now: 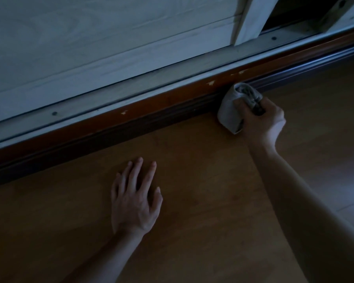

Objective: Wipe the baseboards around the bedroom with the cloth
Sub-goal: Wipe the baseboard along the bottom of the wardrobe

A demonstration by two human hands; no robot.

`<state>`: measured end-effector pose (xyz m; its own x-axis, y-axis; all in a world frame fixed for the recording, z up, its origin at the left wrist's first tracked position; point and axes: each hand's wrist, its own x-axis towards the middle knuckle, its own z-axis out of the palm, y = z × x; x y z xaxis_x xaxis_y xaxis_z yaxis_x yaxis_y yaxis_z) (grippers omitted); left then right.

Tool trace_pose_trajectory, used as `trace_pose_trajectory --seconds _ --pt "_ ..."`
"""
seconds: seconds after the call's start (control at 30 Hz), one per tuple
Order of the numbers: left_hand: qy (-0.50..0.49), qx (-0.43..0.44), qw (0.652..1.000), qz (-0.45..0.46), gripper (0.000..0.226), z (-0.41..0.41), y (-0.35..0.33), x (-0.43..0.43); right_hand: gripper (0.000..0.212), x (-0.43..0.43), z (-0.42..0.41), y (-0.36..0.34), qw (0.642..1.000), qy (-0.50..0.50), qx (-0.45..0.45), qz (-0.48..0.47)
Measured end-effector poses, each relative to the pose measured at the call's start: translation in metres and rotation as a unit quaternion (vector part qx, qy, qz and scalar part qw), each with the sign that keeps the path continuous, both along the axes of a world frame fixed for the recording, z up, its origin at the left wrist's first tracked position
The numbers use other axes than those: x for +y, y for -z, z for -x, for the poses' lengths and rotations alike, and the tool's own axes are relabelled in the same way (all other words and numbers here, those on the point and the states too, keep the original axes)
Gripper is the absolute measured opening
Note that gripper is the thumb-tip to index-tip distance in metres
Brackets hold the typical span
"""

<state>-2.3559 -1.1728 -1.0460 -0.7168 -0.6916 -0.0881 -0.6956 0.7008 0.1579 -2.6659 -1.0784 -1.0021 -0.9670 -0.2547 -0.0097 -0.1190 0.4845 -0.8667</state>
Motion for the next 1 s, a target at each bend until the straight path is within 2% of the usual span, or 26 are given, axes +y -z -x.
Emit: trace_pose_trajectory --seconds 0.13,0.23,0.47,0.77,0.9,1.0 --pt "0.004 -0.003 1.0 0.003 0.059 0.0 0.0 0.0 0.03 -0.015 -0.031 0.005 0.996 -0.09 0.02 -0.012" --pt "-0.002 -0.003 1.0 0.001 0.059 -0.001 0.0 0.001 0.028 -0.021 -0.035 0.006 0.994 -0.105 0.03 -0.012" --pt "-0.002 -0.001 1.0 0.003 0.059 -0.001 0.002 0.001 0.027 0.009 0.016 -0.005 1.0 -0.017 -0.006 -0.007" --pt "-0.005 0.002 1.0 0.01 0.06 -0.001 0.002 0.001 0.014 0.018 0.032 -0.003 0.984 0.171 -0.017 0.048" --pt "-0.006 0.006 1.0 0.012 0.06 -0.001 0.002 0.002 0.019 -0.005 0.004 0.007 0.981 0.176 -0.041 0.076" --pt "-0.005 0.004 1.0 0.015 0.059 0.0 0.003 0.002 0.014 -0.017 -0.017 0.01 0.981 0.158 -0.075 0.087"
